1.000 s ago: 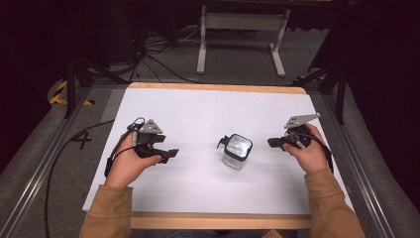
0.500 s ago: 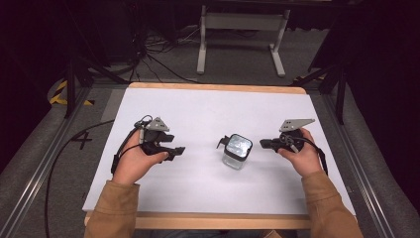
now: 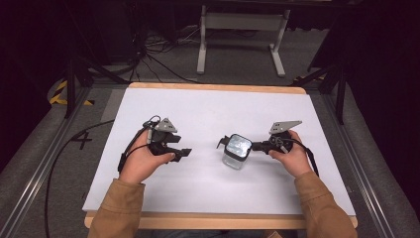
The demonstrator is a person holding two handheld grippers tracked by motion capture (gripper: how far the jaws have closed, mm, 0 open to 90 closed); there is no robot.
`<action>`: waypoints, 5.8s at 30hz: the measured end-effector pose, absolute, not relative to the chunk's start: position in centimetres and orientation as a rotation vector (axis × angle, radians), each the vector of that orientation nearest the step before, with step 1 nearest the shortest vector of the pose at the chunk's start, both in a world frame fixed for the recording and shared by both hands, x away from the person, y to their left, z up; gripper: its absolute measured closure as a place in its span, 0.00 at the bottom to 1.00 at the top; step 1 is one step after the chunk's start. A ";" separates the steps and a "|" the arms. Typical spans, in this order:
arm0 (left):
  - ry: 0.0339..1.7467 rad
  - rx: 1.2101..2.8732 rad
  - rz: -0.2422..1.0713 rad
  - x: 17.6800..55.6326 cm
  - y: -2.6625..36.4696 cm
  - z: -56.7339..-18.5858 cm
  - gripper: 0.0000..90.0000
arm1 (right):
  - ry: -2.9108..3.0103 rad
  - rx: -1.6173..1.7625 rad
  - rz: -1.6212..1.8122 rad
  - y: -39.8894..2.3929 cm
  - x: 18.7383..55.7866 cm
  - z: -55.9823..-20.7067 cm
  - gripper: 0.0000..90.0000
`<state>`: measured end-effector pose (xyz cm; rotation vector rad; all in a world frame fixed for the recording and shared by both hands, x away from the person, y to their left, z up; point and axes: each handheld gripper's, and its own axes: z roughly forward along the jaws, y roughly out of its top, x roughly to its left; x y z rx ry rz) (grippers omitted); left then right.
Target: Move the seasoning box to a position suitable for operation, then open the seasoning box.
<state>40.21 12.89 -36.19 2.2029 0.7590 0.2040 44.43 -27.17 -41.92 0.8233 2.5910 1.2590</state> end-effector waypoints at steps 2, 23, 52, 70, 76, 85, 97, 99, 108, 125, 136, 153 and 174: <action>0.760 2.208 0.202 40.2 12.8 -36.2 0.42 | 2.598 0.822 1.254 -27.0 44.5 -42.1 1.00; 0.752 2.211 0.195 40.5 12.3 -36.2 0.41 | 2.694 0.723 1.187 -26.2 43.7 -42.2 1.00; 0.661 2.169 0.086 41.8 11.1 -35.9 0.57 | 2.810 0.623 1.080 -24.1 40.3 -41.7 1.00; 0.541 2.230 0.061 42.8 8.4 -33.3 0.77 | 2.650 0.746 1.125 -28.4 39.4 -38.0 1.00; 0.474 2.264 0.039 44.2 6.1 -33.7 0.81 | 2.641 0.759 1.139 -28.8 39.4 -37.9 0.99; 0.452 2.221 -0.002 46.3 3.5 -34.6 0.84 | 2.635 0.747 1.154 -29.1 39.3 -37.8 0.98; 0.417 2.254 -0.066 47.0 0.9 -35.6 0.89 | 2.639 0.746 1.157 -29.1 39.4 -37.8 0.97; 0.415 2.256 -0.068 47.1 0.7 -35.7 0.90 | 2.641 0.743 1.156 -29.1 39.4 -37.9 0.97; 0.428 2.277 -0.080 47.4 0.4 -35.9 0.96 | 2.648 0.737 1.157 -28.9 39.4 -38.1 0.97; 0.510 2.256 -0.161 47.9 0.4 -36.0 0.97 | 2.676 0.704 1.145 -27.9 39.2 -38.2 0.97; 0.555 2.239 -0.201 48.1 0.5 -36.1 0.96 | 2.676 0.688 1.149 -27.6 39.1 -38.1 0.98; 0.603 2.232 -0.237 48.4 0.5 -36.1 0.96 | 2.704 0.621 1.175 -25.9 38.3 -37.7 1.00; 0.644 2.225 -0.271 48.5 0.4 -36.1 0.96 | 2.747 0.526 1.211 -23.5 37.3 -37.4 1.00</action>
